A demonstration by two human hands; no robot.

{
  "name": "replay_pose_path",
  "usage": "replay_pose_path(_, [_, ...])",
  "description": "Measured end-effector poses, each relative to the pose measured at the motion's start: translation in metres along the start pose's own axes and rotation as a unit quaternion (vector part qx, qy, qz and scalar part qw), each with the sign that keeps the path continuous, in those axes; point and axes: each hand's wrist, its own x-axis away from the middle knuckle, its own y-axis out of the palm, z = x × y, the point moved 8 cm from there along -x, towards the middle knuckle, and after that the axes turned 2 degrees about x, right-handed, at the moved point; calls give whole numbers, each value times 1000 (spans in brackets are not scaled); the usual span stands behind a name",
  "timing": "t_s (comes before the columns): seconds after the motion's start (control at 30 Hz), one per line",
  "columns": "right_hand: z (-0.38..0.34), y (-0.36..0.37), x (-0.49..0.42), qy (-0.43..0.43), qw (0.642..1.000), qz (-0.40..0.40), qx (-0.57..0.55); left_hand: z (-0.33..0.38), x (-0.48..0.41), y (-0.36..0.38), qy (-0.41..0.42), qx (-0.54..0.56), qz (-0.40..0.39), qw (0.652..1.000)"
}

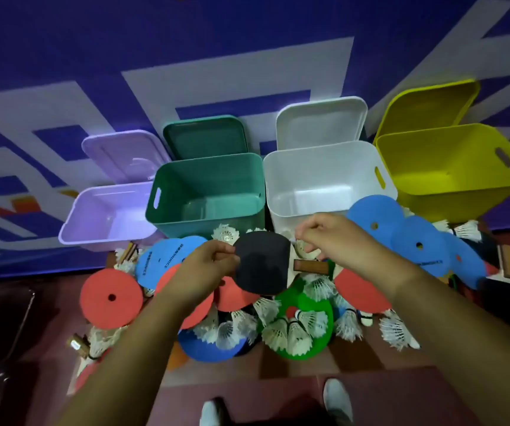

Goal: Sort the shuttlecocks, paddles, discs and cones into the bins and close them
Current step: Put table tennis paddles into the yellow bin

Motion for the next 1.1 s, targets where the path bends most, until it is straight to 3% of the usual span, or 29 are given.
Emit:
replay_pose_path(0.17, [51,22,-21,20,991,11,131,-32,-8,11,-42,-36,55,997])
replay_pose_path(0.33, [71,47,-40,-35,954,-2,296,-69,-18,13,-100,-41,77,991])
replay_pose_path(0.53, [82,60,-51,-65,917,-16,393,-79,-24,31,-148,128,69,978])
replay_pose_path(0.67, [83,60,-58,-83,920,-10,382,-77,-22,35,-149,149,99,972])
replay_pose_path(0.8, [74,49,-56,-82,953,0,291,-68,-13,34,-139,153,130,970])
replay_pose_path(0.97, [65,29,-46,-63,984,-21,166,-38,-1,35,-51,149,162,974])
replay_pose_path(1.1, [62,5,-40,-63,993,-5,104,-22,2,38,-33,166,186,968])
